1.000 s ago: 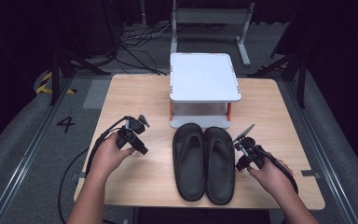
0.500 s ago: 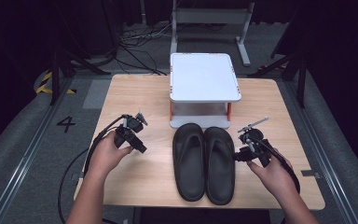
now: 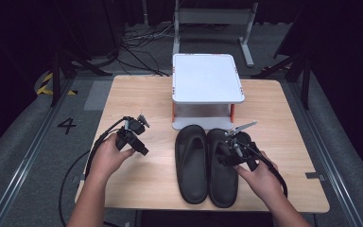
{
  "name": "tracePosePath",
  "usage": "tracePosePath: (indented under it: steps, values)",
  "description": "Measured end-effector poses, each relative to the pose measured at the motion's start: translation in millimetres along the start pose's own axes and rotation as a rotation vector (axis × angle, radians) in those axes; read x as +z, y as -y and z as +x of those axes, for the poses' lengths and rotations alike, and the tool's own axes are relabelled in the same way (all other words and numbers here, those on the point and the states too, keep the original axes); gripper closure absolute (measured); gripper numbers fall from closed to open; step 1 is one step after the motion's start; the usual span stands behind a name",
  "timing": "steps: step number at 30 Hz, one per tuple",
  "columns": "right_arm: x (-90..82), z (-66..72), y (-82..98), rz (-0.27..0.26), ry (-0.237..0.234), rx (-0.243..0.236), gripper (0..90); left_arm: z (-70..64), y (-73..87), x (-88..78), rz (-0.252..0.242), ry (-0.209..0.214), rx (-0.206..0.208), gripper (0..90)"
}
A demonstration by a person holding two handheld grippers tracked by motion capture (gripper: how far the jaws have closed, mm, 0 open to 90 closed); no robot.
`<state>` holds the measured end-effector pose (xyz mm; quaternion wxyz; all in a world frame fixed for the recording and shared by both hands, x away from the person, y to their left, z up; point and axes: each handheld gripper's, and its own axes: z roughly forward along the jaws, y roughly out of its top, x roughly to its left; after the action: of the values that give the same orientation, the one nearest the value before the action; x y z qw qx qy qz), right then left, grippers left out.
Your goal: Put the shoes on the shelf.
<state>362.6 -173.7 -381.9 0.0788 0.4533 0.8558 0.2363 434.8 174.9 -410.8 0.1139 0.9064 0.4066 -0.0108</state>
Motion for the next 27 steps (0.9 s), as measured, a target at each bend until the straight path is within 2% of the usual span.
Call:
tracePosePath:
  steps: [2,3,8,11,15,18,23,27]
  values:
    - [6.5,3.0,-1.7,0.003,0.017,-0.004,36.1,0.1,1.6,-0.3,0.004,-0.009,-0.005,43.8]
    - [11.5,4.9,-2.7,0.011,0.019,-0.006,34.7,0.5,2.7,0.1,0.000,0.000,-0.008,43.9]
    - [30.1,12.5,-6.0,0.051,-0.016,-0.017,33.0,1.6,6.6,0.8,0.000,-0.010,-0.019,43.9]
    - [35.9,17.6,-7.8,0.058,-0.032,-0.022,30.1,1.9,8.6,2.6,0.002,-0.010,-0.026,43.9]
    - [39.9,23.3,-10.2,0.056,-0.015,-0.032,25.2,2.5,11.2,3.1,0.010,-0.011,-0.027,43.8]
    - [43.0,25.1,-11.3,0.068,-0.034,-0.025,23.0,3.1,12.6,3.9,0.013,-0.013,-0.030,43.8]
    - [52.0,30.4,-11.7,0.092,-0.018,-0.037,21.4,2.8,13.2,4.7,0.019,-0.016,-0.029,43.8]
    - [61.9,35.5,-11.8,0.128,0.029,-0.069,17.9,3.2,13.2,5.7,0.020,-0.015,-0.037,43.4]
